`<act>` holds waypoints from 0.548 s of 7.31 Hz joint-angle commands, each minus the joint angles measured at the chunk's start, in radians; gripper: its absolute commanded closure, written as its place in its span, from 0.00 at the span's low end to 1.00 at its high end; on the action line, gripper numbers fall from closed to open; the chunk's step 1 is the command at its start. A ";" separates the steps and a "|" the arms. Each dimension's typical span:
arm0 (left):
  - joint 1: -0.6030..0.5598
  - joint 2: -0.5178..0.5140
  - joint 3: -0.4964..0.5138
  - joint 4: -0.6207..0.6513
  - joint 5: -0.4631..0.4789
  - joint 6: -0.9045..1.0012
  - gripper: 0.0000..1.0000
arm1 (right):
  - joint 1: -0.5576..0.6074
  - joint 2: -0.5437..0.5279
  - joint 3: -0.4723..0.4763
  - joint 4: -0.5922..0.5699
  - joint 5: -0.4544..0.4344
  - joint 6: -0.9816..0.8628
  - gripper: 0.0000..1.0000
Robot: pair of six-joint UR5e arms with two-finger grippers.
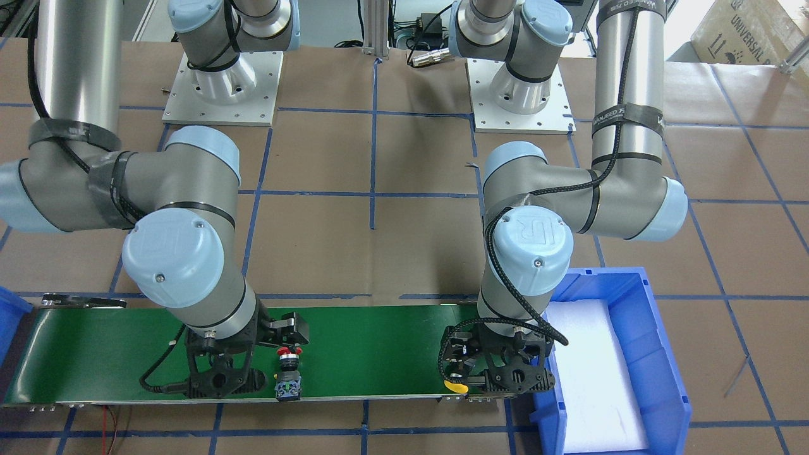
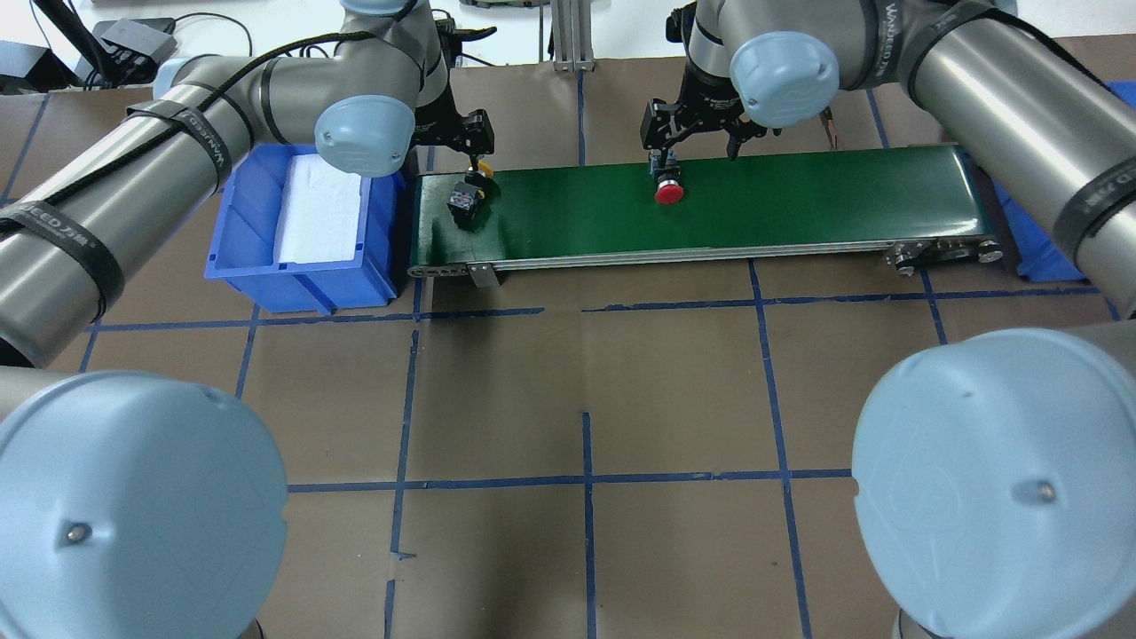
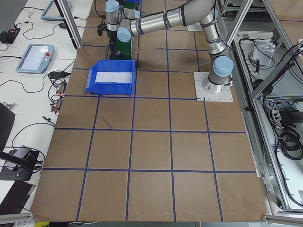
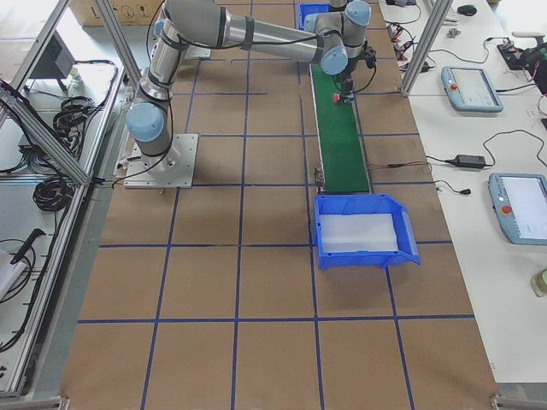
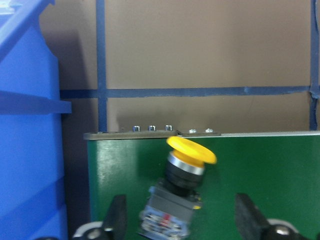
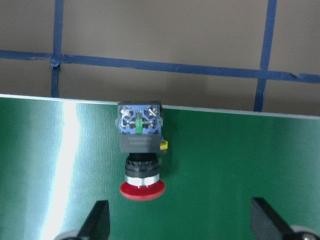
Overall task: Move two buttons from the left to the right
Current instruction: 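Release the yellow button on the belt while the right gripper grasps the red button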
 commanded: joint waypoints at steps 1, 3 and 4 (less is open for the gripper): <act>0.016 0.033 0.010 -0.054 0.042 0.018 0.00 | 0.012 0.066 -0.064 -0.039 -0.006 0.000 0.00; 0.066 0.151 0.029 -0.237 0.037 0.058 0.00 | 0.011 0.107 -0.084 -0.083 -0.006 -0.006 0.00; 0.115 0.232 0.031 -0.376 -0.051 0.056 0.00 | 0.011 0.113 -0.083 -0.091 -0.006 -0.006 0.01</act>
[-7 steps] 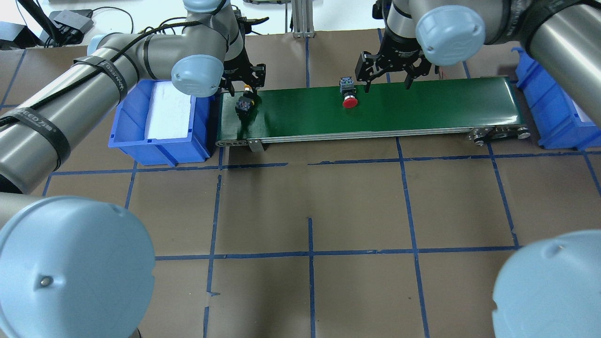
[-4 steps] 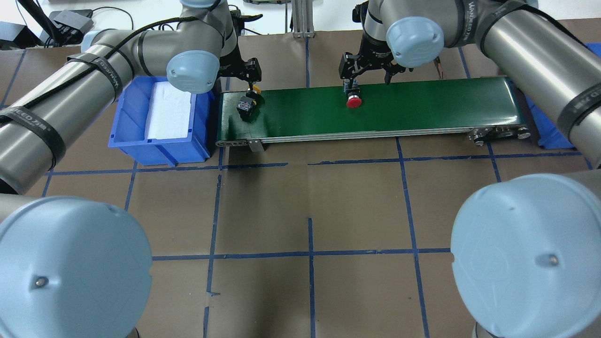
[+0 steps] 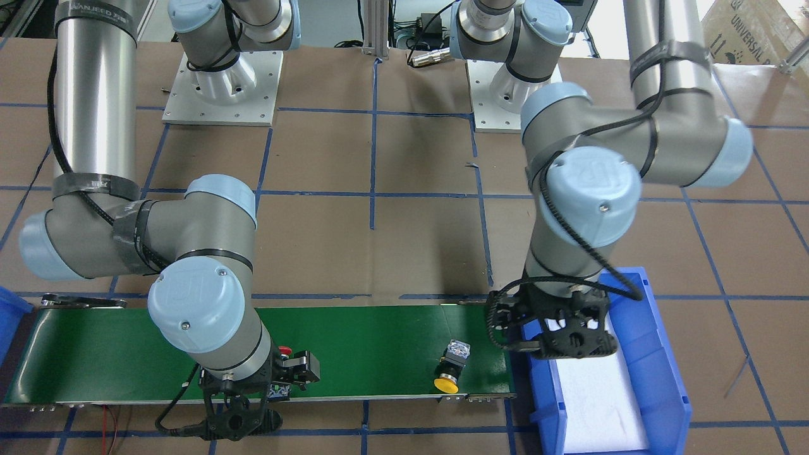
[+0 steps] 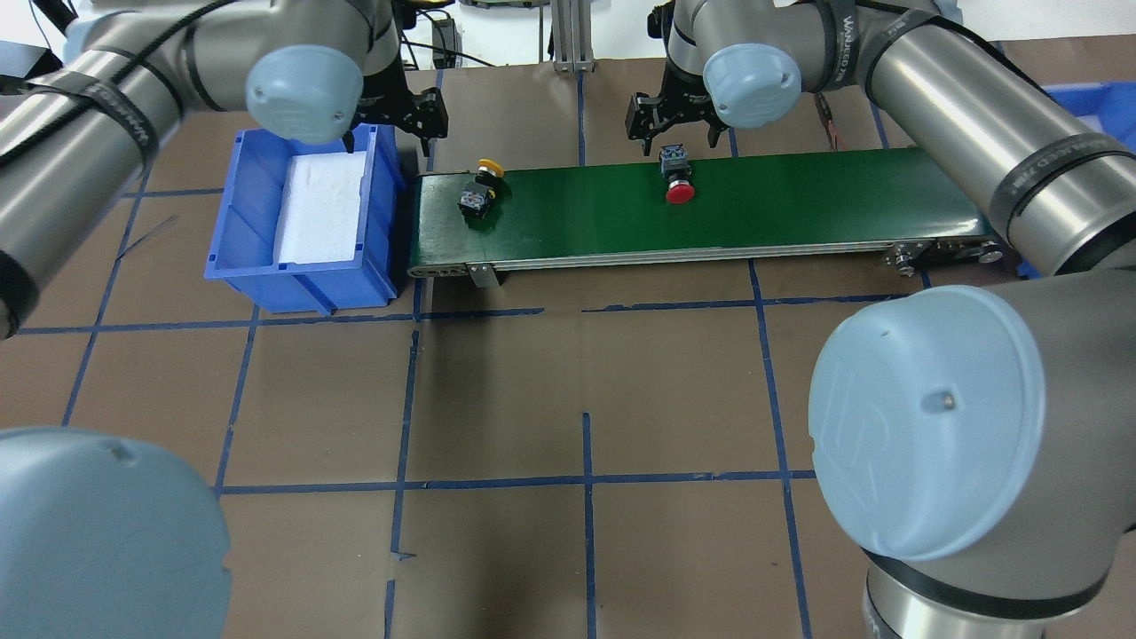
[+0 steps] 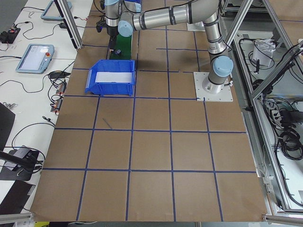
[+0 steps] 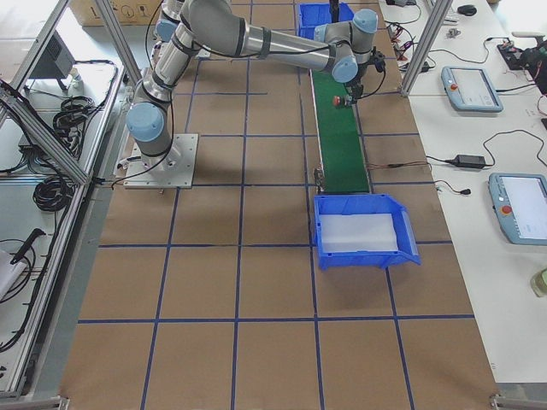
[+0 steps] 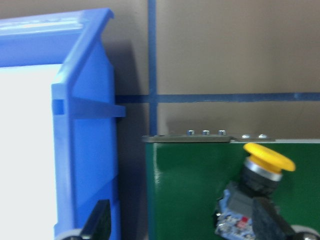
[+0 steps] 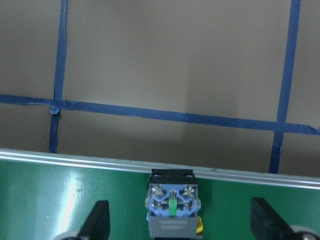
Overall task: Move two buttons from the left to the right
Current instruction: 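Release the yellow button on the belt while the right gripper grasps the red button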
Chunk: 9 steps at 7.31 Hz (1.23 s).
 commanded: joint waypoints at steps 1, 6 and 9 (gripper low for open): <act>0.105 0.157 -0.011 -0.243 -0.172 0.009 0.00 | 0.000 0.020 0.004 -0.022 0.003 -0.008 0.07; 0.149 0.184 -0.013 -0.317 -0.172 0.078 0.00 | -0.014 0.012 0.013 -0.017 -0.002 -0.126 0.91; 0.156 0.184 -0.016 -0.314 -0.176 0.126 0.00 | -0.086 -0.009 -0.010 0.044 -0.002 -0.238 0.93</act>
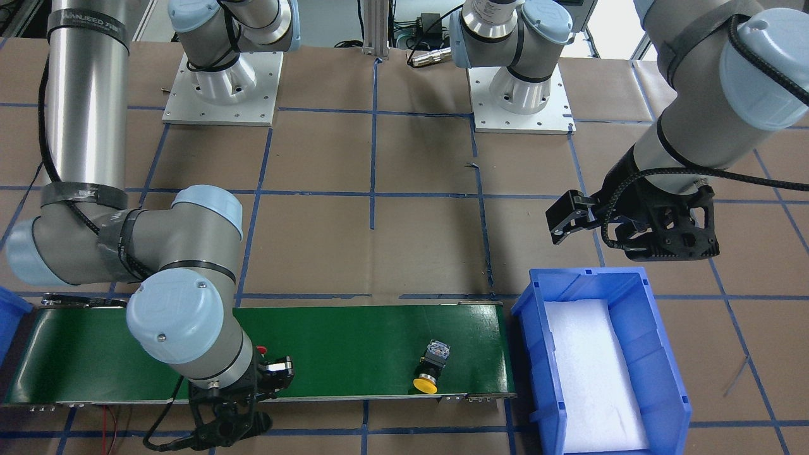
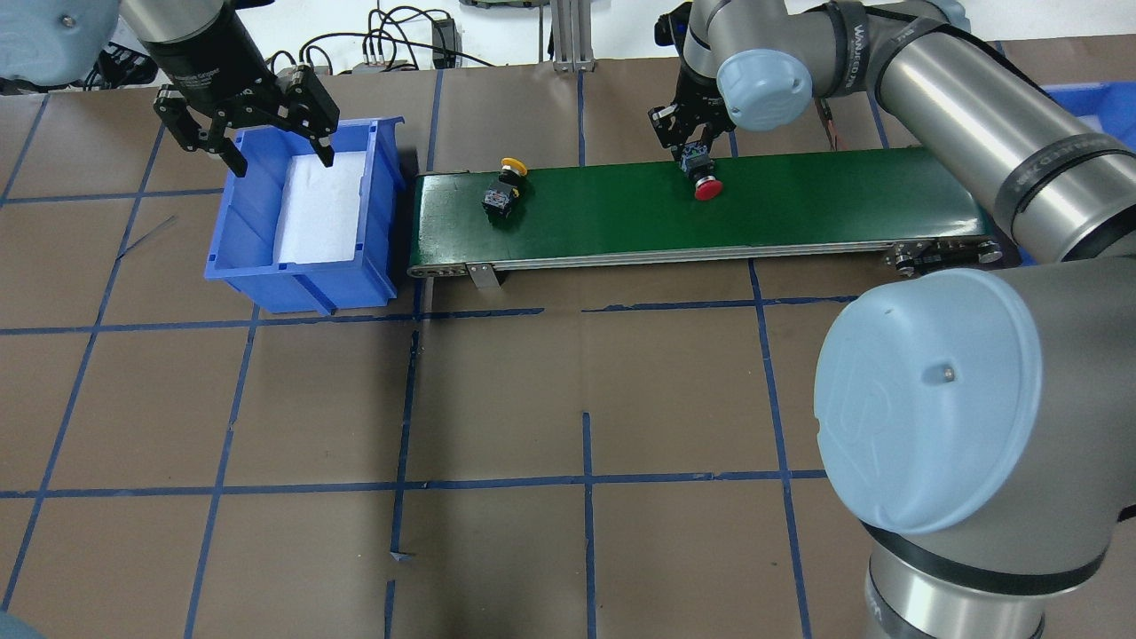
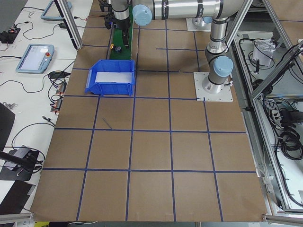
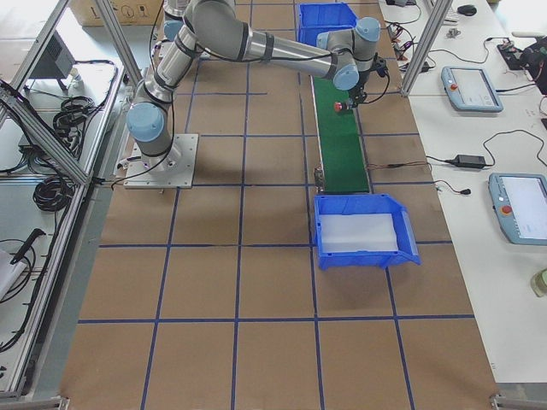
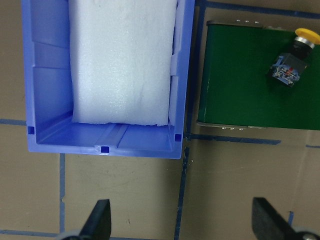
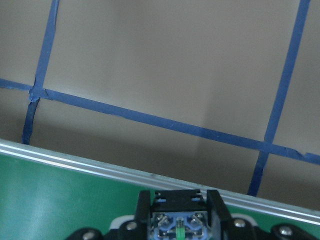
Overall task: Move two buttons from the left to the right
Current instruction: 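Carry the red button with the right gripper into the far blue bin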
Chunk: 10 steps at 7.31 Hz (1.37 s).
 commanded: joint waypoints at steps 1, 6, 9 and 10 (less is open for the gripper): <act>0.002 -0.007 0.001 0.003 -0.011 0.011 0.00 | -0.094 -0.044 -0.024 0.097 0.003 -0.141 0.93; 0.002 -0.010 0.000 0.004 -0.006 0.011 0.00 | -0.414 -0.166 -0.025 0.330 0.000 -0.572 0.94; 0.003 -0.015 -0.003 0.003 -0.005 0.011 0.00 | -0.604 -0.183 -0.045 0.358 -0.098 -0.843 0.94; 0.002 -0.019 0.000 0.003 -0.003 0.011 0.00 | -0.660 -0.172 -0.056 0.358 -0.104 -0.906 0.94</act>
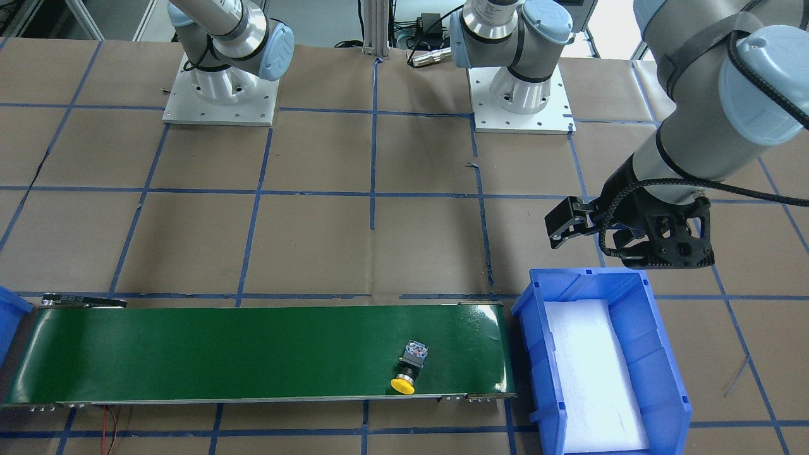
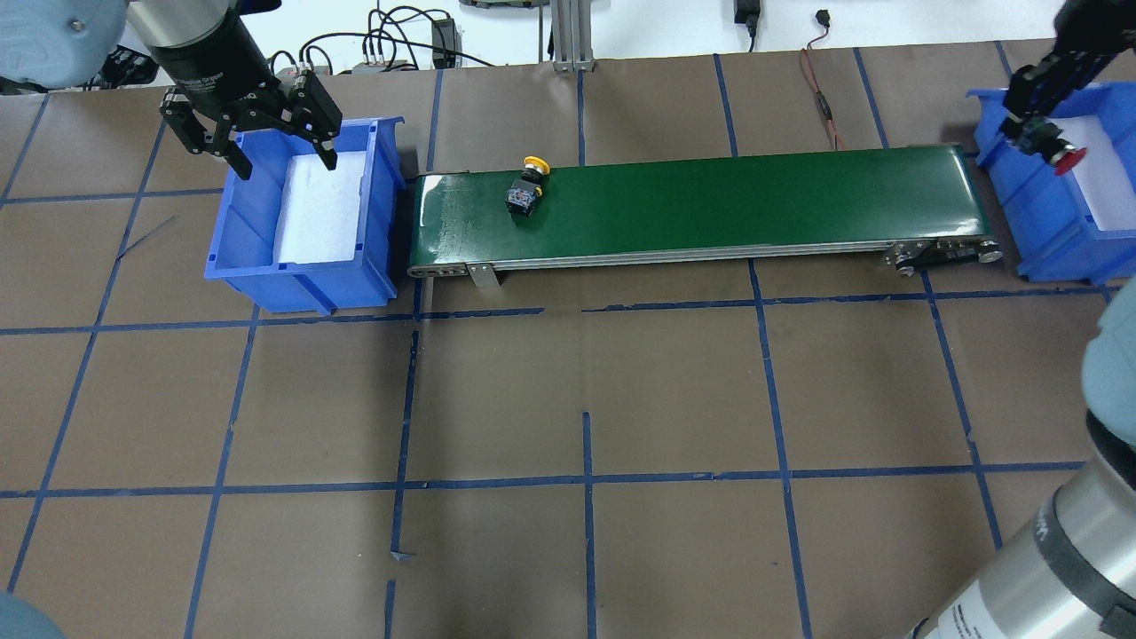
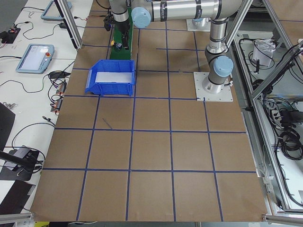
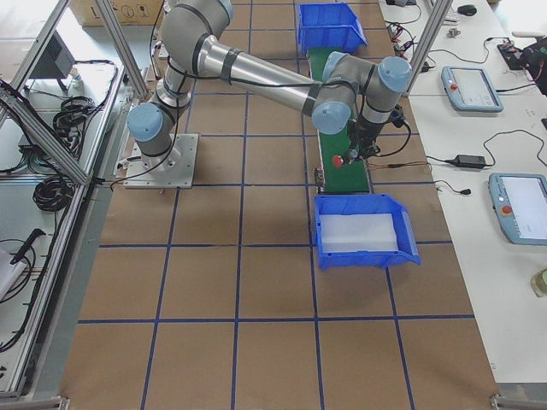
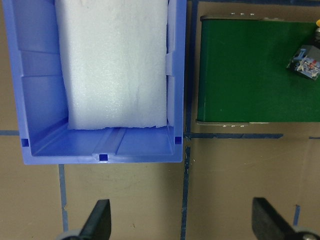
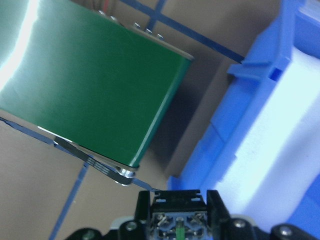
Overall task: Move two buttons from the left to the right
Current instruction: 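Carry the red button with the right gripper into the far blue bin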
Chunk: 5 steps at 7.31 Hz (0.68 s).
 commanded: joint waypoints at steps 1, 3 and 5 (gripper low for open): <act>-0.001 -0.006 0.003 -0.001 0.005 0.000 0.00 | -0.112 0.018 -0.013 -0.001 -0.022 -0.117 0.94; -0.008 -0.005 0.005 -0.007 0.014 -0.003 0.00 | -0.126 0.050 0.003 -0.054 -0.019 -0.110 0.93; -0.007 -0.003 0.000 -0.013 0.068 -0.027 0.00 | -0.126 0.096 0.004 -0.090 -0.010 -0.103 0.93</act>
